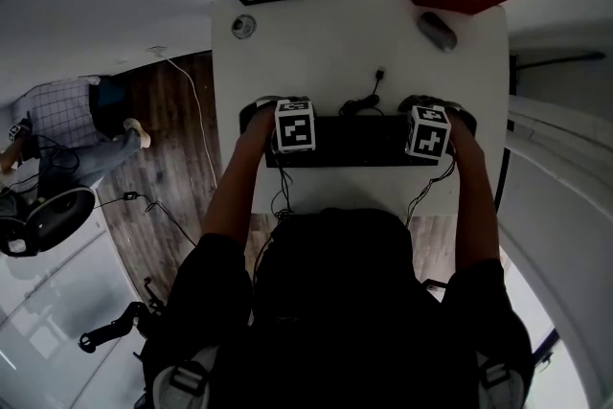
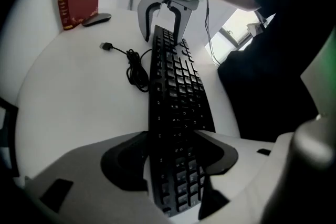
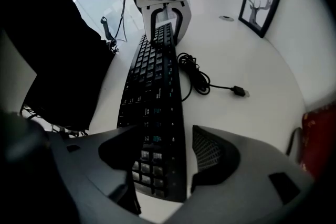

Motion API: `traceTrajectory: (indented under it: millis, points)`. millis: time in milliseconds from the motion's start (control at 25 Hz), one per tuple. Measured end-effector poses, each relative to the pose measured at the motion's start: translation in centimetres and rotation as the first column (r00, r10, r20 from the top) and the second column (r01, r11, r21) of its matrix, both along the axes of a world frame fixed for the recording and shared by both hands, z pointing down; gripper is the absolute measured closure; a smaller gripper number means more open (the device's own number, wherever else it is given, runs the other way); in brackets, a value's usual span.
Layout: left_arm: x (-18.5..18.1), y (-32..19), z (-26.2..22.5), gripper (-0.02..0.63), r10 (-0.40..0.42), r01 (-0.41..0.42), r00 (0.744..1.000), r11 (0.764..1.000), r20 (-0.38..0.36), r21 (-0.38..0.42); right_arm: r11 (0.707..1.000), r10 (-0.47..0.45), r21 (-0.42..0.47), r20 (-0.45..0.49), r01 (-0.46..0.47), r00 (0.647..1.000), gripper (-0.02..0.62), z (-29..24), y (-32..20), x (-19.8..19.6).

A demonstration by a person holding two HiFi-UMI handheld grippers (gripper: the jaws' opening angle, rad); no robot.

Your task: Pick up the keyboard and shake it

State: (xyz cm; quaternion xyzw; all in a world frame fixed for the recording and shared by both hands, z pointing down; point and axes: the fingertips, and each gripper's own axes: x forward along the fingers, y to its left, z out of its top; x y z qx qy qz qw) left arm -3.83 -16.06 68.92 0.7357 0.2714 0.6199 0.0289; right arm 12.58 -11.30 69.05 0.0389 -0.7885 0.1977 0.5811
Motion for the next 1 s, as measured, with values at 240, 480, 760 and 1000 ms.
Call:
traceTrajectory:
  millis: [240, 480, 760, 1000]
  points:
    - [0.2, -2.7, -1.9, 0.442, -0.107, 0.138, 0.981, 0.971, -0.161, 0.195, 0.978, 0.079, 0.202, -0.086, -0.06, 0.993, 0.291, -0.6, -0.5, 0.8]
    - [0.6, -3.7, -6.3, 0.603, -0.324, 0.461, 0.847, 0.842, -0.421, 0.281, 0.853, 0.28, 0.479, -0.087, -0.207, 0.956, 0.482, -5.4, -3.6, 0.2]
    - [-0.9, -3.1, -13.9, 0.603, -0.642, 0.893, 0.32, 0.449, -0.696, -0.003, 0.61, 0.473, 0.681, 0.099, -0.406, 0.875, 0.574, -14.0, -6.0, -3.9]
    - [-3.2, 0.2, -16.9, 0.603, -0.672, 0.929, 0.121, 0.336, -0.731, -0.154, 0.544, 0.445, 0.755, 0.112, -0.367, 0.889, 0.574, -17.1, -4.5, -8.9]
